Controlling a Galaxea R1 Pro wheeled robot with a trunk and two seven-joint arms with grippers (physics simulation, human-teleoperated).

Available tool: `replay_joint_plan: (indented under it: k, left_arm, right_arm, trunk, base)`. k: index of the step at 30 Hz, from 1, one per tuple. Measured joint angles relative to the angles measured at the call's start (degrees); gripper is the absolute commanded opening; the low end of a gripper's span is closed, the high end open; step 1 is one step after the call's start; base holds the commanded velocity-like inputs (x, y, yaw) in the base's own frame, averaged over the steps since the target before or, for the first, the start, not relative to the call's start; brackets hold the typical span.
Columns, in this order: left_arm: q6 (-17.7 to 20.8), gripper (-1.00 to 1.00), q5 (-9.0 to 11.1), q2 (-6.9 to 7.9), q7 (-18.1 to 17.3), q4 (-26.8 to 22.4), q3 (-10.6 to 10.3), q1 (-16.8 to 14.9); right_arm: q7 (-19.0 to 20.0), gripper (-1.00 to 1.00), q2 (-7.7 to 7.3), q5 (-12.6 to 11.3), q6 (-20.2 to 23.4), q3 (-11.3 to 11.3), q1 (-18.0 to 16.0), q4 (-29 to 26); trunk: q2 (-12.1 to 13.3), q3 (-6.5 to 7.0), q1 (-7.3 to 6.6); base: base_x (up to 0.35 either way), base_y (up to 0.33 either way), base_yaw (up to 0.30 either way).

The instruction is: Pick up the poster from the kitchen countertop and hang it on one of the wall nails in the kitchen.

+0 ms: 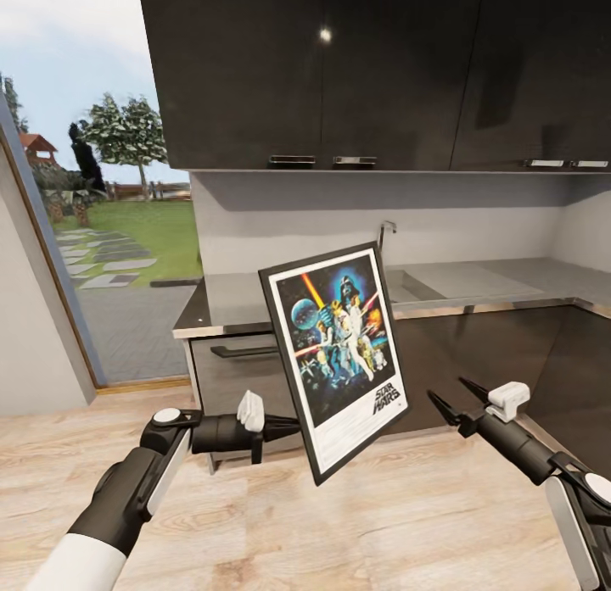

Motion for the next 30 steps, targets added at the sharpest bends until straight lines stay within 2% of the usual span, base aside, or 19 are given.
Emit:
replay_joint_plan:
  k: [7,13,15,16,19,20,22,23,26,30]
  left_arm:
    - [0.04,-1.0,-0.2,0.59,-0.05,1.36,-0.09,0.01]
    - [0.11,-1.0,-0.18,5.31,-0.7,0.98,-0.3,-0.01]
    - [0.1,-1.0,-0.14,6.44,-2.22,0.95,-0.35,-0.01]
    - [0.08,-1.0,-0.14,7.43,-4.69,0.93,-0.38,-0.02]
    - [0.02,-1.0,-0.5,9.02,-10.68,0.21,-0.36,0.01]
    - [-0.01,-1.0,-1.47,9.8,-12.81,-0.55,-0.36,-0.01]
    - [-0.05,-1.0,-2.7,10.49,-14.28,-1.45,-0.37,0.0]
    - [-0.16,-1.0,-4.63,11.21,-16.81,-3.27,-0.57,0.0]
    - [-0.26,-1.0,-6.35,11.53,-19.84,-4.71,-1.25,-0.01]
    - [-0.38,-1.0,-7.95,11.67,-19.78,-5.53,-1.64,-0.01]
  right_arm:
    - [-0.23,1.0,-0.24,-0.06,-0.07,0.04,-0.03,0.27]
    - [-0.03,1.0,-0.45,-0.02,0.19,0.12,-0.05,0.38]
    - [0.05,1.0,-0.47,-0.01,0.22,0.17,-0.18,0.39]
    - [0.2,1.0,-0.48,0.01,0.24,0.21,-0.52,0.48]
    - [1.89,1.0,-0.72,0.11,0.25,0.28,-1.24,1.73]
    - [3.66,1.0,-1.42,0.11,0.27,0.29,-1.91,2.98]
    - [5.68,1.0,-2.19,0.13,0.28,0.3,-2.75,4.49]
    - [9.84,1.0,-3.08,0.16,0.28,0.27,-4.54,7.6]
    - [12.38,1.0,-3.49,0.22,0.22,0.28,-5.61,9.49]
    - [13.65,1.0,-3.66,0.25,0.19,0.3,-6.15,10.25]
  trunk:
    - [0.0,0.0,0.0]
    - [0.0,0.0,0.0]
    - [0.0,0.0,0.0]
    - [0.0,0.0,0.0]
    - [0.0,0.0,0.0]
    - [0.0,0.0,0.0]
    - [0.0,0.0,0.0]
    - [0.0,0.0,0.0]
    - [0.0,0.0,0.0]
    - [0.0,0.0,0.0]
  base:
    - [0.0,0.0,0.0]
    - [0.0,0.0,0.0]
    - [0.0,0.0,0.0]
    - [0.0,0.0,0.0]
    - [0.0,0.0,0.0]
    - [0.0,0.0,0.0]
    - [0.0,0.0,0.0]
    - [0.0,0.0,0.0]
    - [0.0,0.0,0.0]
    - [0.0,0.0,0.0]
